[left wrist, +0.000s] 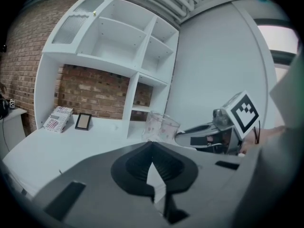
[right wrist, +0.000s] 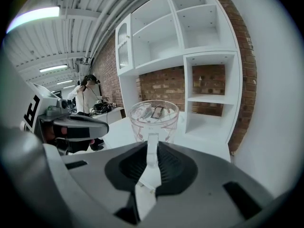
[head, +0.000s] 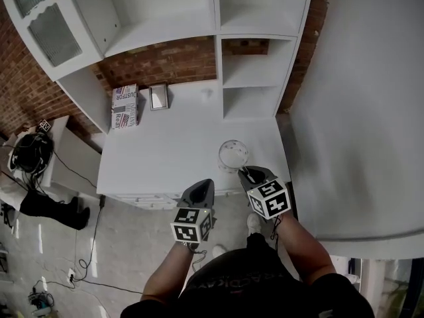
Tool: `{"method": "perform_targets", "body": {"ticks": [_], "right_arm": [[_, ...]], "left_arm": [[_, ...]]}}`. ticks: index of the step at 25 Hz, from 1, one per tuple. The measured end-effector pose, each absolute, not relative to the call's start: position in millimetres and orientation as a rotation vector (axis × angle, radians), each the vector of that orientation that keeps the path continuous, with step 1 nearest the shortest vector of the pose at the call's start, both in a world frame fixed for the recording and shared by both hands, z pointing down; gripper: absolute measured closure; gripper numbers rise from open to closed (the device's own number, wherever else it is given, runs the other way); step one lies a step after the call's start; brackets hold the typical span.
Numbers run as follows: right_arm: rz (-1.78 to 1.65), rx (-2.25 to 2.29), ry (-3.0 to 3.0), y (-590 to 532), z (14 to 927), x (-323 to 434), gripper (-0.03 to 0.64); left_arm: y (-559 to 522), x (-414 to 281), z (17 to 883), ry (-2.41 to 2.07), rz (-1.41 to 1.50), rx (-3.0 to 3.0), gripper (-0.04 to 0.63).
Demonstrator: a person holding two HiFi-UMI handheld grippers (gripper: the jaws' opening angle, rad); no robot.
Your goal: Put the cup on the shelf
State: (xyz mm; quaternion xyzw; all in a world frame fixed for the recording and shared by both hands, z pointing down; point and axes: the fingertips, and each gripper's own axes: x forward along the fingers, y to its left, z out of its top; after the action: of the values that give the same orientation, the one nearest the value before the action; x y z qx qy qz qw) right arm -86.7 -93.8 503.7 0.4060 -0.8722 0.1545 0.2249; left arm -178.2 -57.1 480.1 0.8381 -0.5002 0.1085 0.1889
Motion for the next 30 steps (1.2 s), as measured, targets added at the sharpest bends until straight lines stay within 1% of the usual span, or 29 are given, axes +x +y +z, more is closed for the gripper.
{"method": "perform_targets", "body": {"ticks": [12,30], "right_arm": [[0.423,1.064,-2.436,-176.3,508.6,-31.3,0.574],[0.419,0.977,-2.405,-284.4,544.9,53.6,0.574]], "left_arm": [[-128.9,-121.7,479.3,-1.464,0.303,2.326,0.592],[-224.5,-28.7,499.3,-1.511,0.317,2.27,0.592]]}}
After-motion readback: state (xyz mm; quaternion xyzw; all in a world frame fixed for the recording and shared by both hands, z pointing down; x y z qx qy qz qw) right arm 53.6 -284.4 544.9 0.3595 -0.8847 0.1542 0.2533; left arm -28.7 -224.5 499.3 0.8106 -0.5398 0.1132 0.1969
